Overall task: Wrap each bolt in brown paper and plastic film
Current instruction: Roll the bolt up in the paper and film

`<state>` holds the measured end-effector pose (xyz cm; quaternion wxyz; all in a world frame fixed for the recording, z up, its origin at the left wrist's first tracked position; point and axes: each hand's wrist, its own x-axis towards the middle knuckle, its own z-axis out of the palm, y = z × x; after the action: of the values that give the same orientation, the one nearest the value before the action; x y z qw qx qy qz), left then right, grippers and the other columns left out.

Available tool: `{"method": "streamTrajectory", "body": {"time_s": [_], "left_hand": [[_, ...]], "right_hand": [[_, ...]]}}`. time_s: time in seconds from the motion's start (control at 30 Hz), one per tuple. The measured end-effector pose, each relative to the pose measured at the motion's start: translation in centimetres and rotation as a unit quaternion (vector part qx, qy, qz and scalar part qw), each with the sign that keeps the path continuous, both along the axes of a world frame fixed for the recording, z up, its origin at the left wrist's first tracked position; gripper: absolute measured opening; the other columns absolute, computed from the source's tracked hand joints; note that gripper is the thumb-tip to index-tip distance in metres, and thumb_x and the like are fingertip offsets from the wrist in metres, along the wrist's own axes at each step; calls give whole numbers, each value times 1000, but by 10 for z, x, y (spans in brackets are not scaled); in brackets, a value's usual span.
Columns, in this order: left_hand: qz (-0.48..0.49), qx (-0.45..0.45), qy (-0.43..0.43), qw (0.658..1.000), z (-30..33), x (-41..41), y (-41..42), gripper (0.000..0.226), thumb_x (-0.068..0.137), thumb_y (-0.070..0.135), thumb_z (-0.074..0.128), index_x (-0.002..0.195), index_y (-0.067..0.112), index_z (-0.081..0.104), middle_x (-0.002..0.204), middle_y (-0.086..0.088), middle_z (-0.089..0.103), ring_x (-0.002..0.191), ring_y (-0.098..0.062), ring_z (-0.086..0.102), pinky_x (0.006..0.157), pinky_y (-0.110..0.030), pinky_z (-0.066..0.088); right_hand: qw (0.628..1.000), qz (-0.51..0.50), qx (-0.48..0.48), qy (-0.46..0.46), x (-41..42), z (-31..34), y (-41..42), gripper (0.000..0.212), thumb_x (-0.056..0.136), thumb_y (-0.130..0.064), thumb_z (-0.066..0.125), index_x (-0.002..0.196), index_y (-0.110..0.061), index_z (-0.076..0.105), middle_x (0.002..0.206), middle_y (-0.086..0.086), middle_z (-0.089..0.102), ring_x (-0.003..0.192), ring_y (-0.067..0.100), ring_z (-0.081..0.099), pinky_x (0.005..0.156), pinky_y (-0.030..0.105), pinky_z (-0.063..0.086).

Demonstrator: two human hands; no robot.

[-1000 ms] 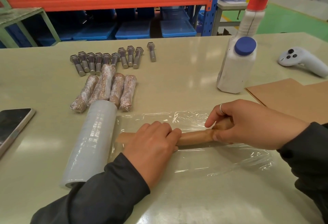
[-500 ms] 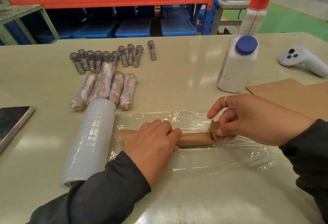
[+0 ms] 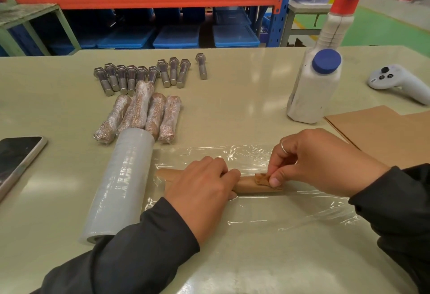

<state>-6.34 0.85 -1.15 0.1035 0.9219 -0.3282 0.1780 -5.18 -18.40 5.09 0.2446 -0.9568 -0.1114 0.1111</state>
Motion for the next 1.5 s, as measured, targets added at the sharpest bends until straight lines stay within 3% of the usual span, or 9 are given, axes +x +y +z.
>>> {"method": "streamTrajectory", "body": {"time_s": [0.33, 0.53, 0.7, 0.77, 0.83, 0.9, 1.03, 1.2, 1.5], "left_hand": [[6, 2, 9, 1000, 0, -1, 0, 27, 52, 15, 89, 71, 11, 70, 62, -2, 59, 51, -21, 55, 47, -18, 41], [1, 22, 31, 999, 1, -1, -1, 30, 49, 18, 90, 71, 14, 71, 61, -1, 59, 50, -19, 55, 46, -17, 40], [12, 73, 50, 996, 11, -3, -3, 40, 53, 31, 88, 85, 13, 73, 74, -1, 64, 61, -18, 60, 51, -19, 45], [40, 81, 60, 994, 27, -3, 7, 42, 68, 38, 73, 102, 12, 69, 92, -4, 64, 78, -21, 63, 64, -23, 47], [20, 52, 60, 997, 43, -3, 24, 27, 66, 36, 56, 78, 17, 72, 74, -1, 64, 62, -21, 62, 58, -25, 48], [30, 51, 83, 995, 61, -3, 40, 13, 64, 36, 60, 64, 27, 70, 66, 5, 61, 58, -17, 61, 57, -25, 45], [69, 107, 110, 986, 50, 3, 57, 27, 86, 54, 49, 111, 48, 59, 107, 19, 52, 100, 1, 48, 69, -11, 29], [62, 157, 158, 973, 41, 5, 53, 42, 81, 61, 49, 114, 36, 57, 113, 20, 50, 106, 0, 45, 86, -16, 34], [43, 74, 184, 979, 31, 12, 53, 18, 83, 41, 61, 95, 28, 64, 94, 15, 53, 95, -6, 49, 84, -22, 38]], "right_hand": [[995, 45, -58, -67, -8, 0, 6, 13, 75, -23, 74, 82, -34, 71, 72, -15, 68, 76, 1, 60, 69, 16, 44], [967, 106, -198, -119, -15, -4, 15, 22, 90, -27, 56, 108, -36, 65, 100, -15, 67, 94, 7, 60, 85, 22, 46], [936, 139, -289, -146, -15, -9, 20, 24, 88, -18, 51, 108, -26, 62, 99, -5, 64, 90, 19, 58, 71, 24, 42], [937, 135, -288, -145, -13, -8, 18, 22, 89, -20, 50, 108, -25, 62, 99, -4, 63, 90, 20, 58, 70, 24, 41], [941, 133, -274, -149, -11, -8, 15, 22, 91, -24, 50, 108, -27, 62, 102, -6, 63, 93, 18, 58, 74, 24, 43], [945, 133, -255, -153, -10, -7, 14, 22, 90, -26, 51, 108, -31, 62, 102, -12, 64, 94, 15, 58, 74, 24, 44], [951, 139, -232, -151, -10, -8, 11, 20, 90, -28, 53, 106, -35, 63, 100, -18, 66, 92, 7, 58, 55, 12, 28], [948, 141, -231, -168, -10, -9, 11, 21, 90, -28, 52, 107, -38, 60, 98, -21, 65, 92, 4, 56, 61, 19, 28], [946, 146, -230, -177, -10, -9, 10, 21, 90, -26, 52, 106, -37, 60, 98, -20, 64, 92, 5, 56, 64, 19, 30]]}}
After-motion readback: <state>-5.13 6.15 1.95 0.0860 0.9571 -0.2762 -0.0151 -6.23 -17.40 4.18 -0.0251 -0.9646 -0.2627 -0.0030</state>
